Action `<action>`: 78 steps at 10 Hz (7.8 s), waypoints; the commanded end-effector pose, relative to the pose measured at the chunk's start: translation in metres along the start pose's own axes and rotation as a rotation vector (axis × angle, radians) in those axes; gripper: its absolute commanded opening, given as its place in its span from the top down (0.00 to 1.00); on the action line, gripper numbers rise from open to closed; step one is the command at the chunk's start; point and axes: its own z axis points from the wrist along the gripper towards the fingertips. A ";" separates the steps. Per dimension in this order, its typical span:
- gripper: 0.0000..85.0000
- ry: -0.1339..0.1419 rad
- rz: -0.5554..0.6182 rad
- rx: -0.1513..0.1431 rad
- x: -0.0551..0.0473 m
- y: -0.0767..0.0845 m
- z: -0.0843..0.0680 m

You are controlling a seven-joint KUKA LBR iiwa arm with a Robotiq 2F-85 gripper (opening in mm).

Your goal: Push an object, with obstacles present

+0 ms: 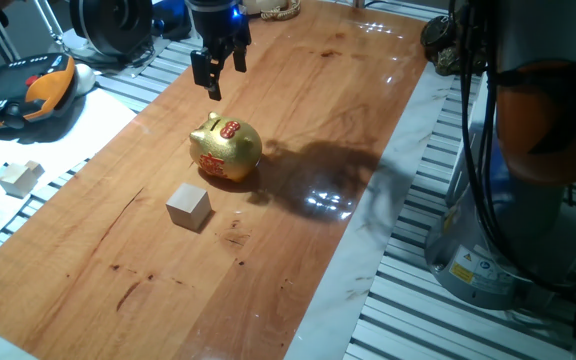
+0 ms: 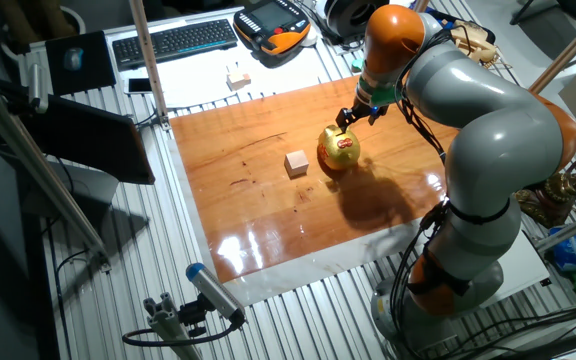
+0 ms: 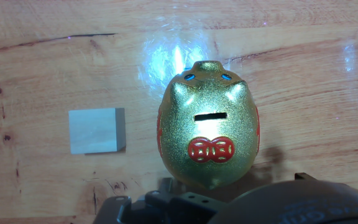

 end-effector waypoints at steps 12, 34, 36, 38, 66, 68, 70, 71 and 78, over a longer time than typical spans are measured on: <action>1.00 0.015 0.012 -0.038 0.000 0.013 0.006; 1.00 -0.039 0.103 -0.049 0.028 0.132 0.096; 1.00 -0.043 0.103 -0.056 0.026 0.132 0.102; 1.00 -0.045 0.106 -0.058 0.025 0.132 0.105; 1.00 -0.042 0.059 -0.029 0.016 0.160 0.145; 1.00 -0.039 0.067 -0.027 0.013 0.161 0.149; 1.00 -0.039 0.068 -0.024 0.011 0.161 0.152; 1.00 -0.038 0.067 -0.018 0.011 0.161 0.154; 1.00 -0.081 0.060 -0.004 0.029 0.161 0.160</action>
